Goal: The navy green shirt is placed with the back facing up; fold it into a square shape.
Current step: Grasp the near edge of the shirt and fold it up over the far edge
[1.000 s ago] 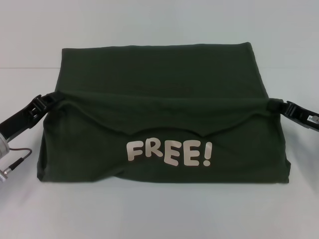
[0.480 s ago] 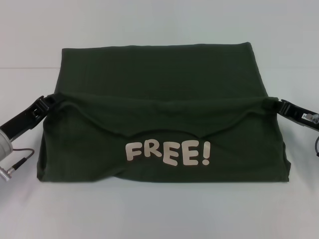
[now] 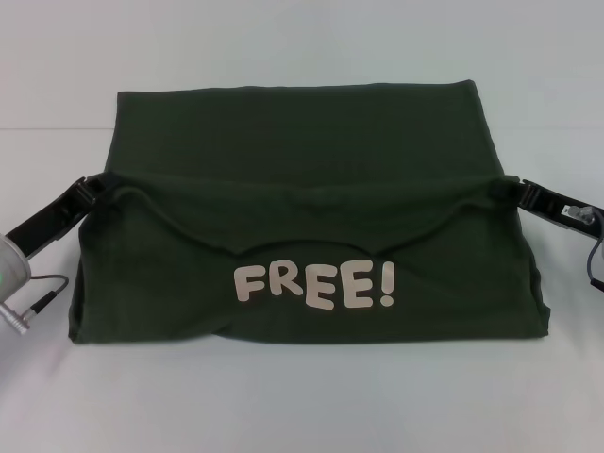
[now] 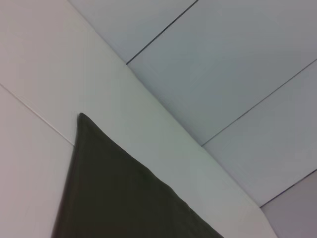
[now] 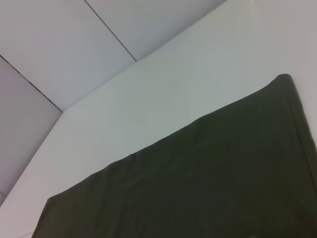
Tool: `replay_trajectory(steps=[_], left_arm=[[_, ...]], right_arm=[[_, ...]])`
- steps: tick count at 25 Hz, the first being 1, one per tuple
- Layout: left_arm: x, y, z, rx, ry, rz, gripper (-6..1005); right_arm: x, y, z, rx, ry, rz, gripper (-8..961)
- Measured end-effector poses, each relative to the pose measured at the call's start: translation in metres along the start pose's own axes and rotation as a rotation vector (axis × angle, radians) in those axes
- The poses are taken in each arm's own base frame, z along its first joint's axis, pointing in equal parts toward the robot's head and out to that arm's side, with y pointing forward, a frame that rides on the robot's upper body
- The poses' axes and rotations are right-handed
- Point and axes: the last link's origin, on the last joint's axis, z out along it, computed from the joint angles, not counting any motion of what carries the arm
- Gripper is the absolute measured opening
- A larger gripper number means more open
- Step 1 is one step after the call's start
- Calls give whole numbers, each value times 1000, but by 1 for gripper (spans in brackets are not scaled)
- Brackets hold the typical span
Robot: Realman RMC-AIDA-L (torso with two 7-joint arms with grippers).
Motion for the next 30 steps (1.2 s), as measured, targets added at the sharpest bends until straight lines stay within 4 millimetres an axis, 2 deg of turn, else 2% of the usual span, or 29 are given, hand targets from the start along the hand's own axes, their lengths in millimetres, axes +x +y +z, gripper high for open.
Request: replay_trajectory(steps=[15, 23, 25, 30], left_arm=[[-1, 2, 7, 21, 28, 47, 49], [-6, -4, 13, 84, 72, 48, 49], [-7, -5, 13, 95, 76, 51, 121], [-9, -7, 14, 104, 71, 48, 268]], right_arm=[[-1, 9, 17, 31, 22, -34, 74], [3, 12, 25, 59, 52, -65, 98], [3, 12, 25, 60, 52, -65, 104], [4, 11, 24, 61, 52, -62, 269]])
